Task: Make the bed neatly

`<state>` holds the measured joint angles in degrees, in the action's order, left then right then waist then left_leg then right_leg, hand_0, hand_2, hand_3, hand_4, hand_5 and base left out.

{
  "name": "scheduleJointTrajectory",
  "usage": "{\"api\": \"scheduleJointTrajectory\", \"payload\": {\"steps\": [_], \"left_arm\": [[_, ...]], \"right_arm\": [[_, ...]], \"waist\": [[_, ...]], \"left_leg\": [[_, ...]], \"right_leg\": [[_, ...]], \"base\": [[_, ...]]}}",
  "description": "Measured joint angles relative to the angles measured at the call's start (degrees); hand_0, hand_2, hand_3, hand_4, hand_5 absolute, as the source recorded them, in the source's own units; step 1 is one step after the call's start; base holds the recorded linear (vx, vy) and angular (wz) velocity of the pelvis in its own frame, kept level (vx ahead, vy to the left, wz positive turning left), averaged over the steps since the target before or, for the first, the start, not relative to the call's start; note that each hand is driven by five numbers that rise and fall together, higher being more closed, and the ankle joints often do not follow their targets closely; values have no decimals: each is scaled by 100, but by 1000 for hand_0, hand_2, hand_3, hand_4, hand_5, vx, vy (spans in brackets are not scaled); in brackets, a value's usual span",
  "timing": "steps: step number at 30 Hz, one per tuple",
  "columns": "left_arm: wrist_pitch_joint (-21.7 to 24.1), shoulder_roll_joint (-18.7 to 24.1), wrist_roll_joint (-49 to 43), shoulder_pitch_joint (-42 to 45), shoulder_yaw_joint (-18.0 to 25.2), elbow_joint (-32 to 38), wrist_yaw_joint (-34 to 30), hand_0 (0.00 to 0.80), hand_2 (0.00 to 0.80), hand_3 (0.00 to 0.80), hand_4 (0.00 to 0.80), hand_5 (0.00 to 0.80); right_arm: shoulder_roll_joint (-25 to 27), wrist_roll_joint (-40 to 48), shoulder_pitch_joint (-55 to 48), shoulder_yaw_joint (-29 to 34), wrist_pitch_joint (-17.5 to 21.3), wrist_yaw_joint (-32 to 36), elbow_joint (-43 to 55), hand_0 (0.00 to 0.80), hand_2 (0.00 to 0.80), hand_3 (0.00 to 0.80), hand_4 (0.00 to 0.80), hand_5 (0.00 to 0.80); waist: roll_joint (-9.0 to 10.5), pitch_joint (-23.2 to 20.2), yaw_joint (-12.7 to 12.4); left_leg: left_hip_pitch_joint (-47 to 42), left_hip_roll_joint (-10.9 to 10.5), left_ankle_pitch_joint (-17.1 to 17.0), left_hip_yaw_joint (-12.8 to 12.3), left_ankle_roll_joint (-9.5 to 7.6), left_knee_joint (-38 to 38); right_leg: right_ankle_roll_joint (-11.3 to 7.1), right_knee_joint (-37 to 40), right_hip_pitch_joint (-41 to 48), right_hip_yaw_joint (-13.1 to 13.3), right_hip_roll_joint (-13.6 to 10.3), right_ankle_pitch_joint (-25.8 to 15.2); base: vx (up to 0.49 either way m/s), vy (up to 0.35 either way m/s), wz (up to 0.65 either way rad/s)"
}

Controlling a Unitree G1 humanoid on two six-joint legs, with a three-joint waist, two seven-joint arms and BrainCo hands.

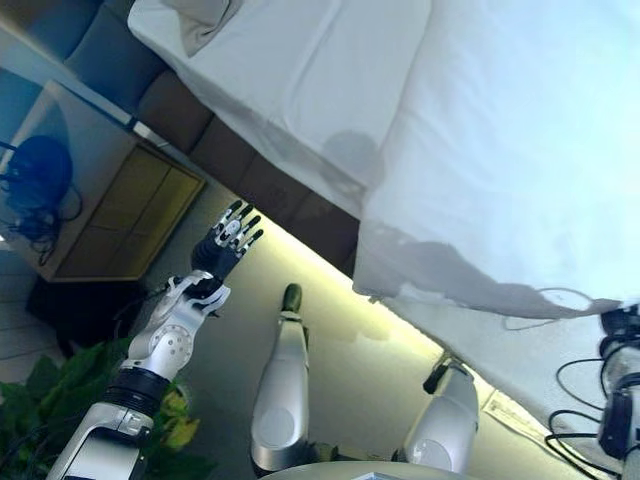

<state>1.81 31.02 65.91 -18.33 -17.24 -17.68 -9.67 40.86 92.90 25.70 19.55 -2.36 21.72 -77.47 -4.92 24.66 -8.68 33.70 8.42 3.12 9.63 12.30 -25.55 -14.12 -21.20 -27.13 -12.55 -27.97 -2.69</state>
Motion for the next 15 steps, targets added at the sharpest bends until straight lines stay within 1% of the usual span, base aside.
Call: {"api": "scheduleJointTrajectory", "payload": {"steps": [2,4,5,7,8,10,12,13,15], "left_arm": [[-4,-152,-1,-95,-28,-71,45,0,0,0,0,0],[-2,-318,-2,-233,-177,-221,84,0,0,0,0,0],[-1,-371,-5,-257,-240,-227,95,0,0,0,0,0],[11,-535,-14,-302,-373,-352,180,0,0,0,0,0],[8,-647,-12,-366,-447,-469,236,0,0,0,0,0],[-5,-871,4,-510,-545,-653,324,0,0,0,0,0],[-6,-1055,77,-646,-583,-740,369,0,0,0,0,0],[-20,-1170,199,-716,-582,-793,381,0,0,0,0,0],[-27,-1352,500,-779,-570,-841,390,0,0,0,0,0]], "right_arm": [[-166,-62,-5,-85,-2,114,101,800,800,800,800,800],[-319,-56,-8,-277,23,186,244,800,800,800,800,800],[-377,-54,5,-355,50,202,302,800,800,800,800,800],[-571,-57,112,-677,204,278,520,800,800,800,800,800],[-688,-74,146,-843,330,283,689,800,800,800,800,800],[-910,-175,207,-1121,470,261,1107,800,800,800,800,800],[-1153,-292,256,-1370,620,65,1433,800,800,800,800,800],[-1315,-380,310,-1472,696,-73,1629,800,800,800,800,800],[-1522,-496,349,-1731,824,-393,2021,800,800,800,800,800]], "waist": [[1,1,8],[1,1,35],[8,5,89],[12,7,159],[31,19,201],[57,40,330],[132,87,385],[160,110,452],[168,139,488]], "left_leg": [[-1,-3,28,-1,36,-94],[8,2,59,5,41,-145],[22,3,67,9,36,-153],[85,15,51,20,12,-176],[115,17,48,16,8,-185],[223,19,37,13,-5,-211],[239,11,40,-21,-4,-230],[239,5,41,-22,-2,-228],[234,3,44,-29,1,-240]], "right_leg": [[-1,-86,-27,63,-6,30],[-28,-196,-77,124,-6,87],[-32,-208,-110,154,-2,103],[-32,-229,-179,204,34,104],[-31,-229,-241,275,63,103],[-27,-232,-342,295,72,99],[-15,-253,-416,376,79,87],[0,-265,-419,395,78,73],[5,-265,-419,400,77,68]], "base": [[-4,2,-5],[-27,-13,-4],[-60,-3,-3],[-76,14,-3],[-60,31,-6],[-43,57,-7],[-21,75,-6],[-5,63,0],[0,83,-1]]}}
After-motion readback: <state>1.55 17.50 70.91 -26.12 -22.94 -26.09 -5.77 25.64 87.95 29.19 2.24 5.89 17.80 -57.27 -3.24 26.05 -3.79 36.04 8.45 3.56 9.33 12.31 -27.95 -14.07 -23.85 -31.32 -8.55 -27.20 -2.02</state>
